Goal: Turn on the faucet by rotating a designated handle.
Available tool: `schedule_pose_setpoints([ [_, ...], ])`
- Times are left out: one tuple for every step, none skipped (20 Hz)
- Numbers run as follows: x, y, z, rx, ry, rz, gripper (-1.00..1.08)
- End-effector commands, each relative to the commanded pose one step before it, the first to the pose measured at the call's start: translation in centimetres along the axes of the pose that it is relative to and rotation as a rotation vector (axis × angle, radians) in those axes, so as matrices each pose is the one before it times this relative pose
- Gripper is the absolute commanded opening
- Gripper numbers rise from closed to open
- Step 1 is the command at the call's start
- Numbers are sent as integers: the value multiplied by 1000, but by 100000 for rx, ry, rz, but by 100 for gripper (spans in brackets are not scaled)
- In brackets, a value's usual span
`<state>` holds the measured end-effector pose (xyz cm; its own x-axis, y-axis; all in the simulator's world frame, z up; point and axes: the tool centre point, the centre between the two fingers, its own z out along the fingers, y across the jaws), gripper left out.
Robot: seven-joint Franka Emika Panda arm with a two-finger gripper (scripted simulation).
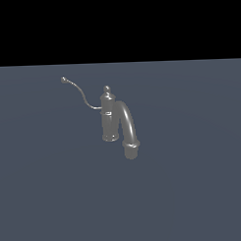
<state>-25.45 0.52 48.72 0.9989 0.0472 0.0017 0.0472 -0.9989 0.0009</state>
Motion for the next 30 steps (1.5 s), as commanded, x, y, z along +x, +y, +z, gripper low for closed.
schedule_pose_setpoints([
  [0,1,0,0,0,0,-100],
  [2,-1,-6,102,-30,55,-100],
  [3,-26,-22,263,-78,142,-100],
  [6,-32,-34,444,-133,239,-100],
  [7,-46,-48,609,-184,325,-100],
  [8,-57,-61,774,-237,406,-100],
  [5,-59,-65,808,-251,413,-100],
  [0,-47,-52,626,-197,307,-100],
  [-4,-31,-37,443,-141,203,-100],
  [-7,-19,-23,257,-82,103,-100],
  [-8,-9,-8,65,-21,12,-100],
  [1,9,9,-102,32,-53,-100],
  [21,10,14,-113,37,11,-100],
  [40,-8,8,-15,8,118,-100],
  [66,-12,9,31,-5,252,-100],
  [96,-20,12,51,-10,355,-100],
  [126,-28,18,52,-8,455,-100],
  [157,-33,24,49,-5,563,-100],
  [188,-39,31,48,-3,671,-100],
  [217,-48,37,49,-2,770,-100],
  [243,-57,44,53,-2,864,-100],
  [267,-65,50,61,-5,955,-100],
  [295,-77,57,71,-8,1058,-100],
  [321,-88,65,78,-11,1161,-100],
  [349,-102,75,81,-12,1267,-100],
  [377,-117,85,83,-14,1373,-100],
  [403,-133,97,87,-16,1480,-100],
  [430,-151,109,90,-19,1587,-100],
  [456,-171,123,92,-22,1698,-100],
  [482,-193,138,92,-25,1811,-100],
])
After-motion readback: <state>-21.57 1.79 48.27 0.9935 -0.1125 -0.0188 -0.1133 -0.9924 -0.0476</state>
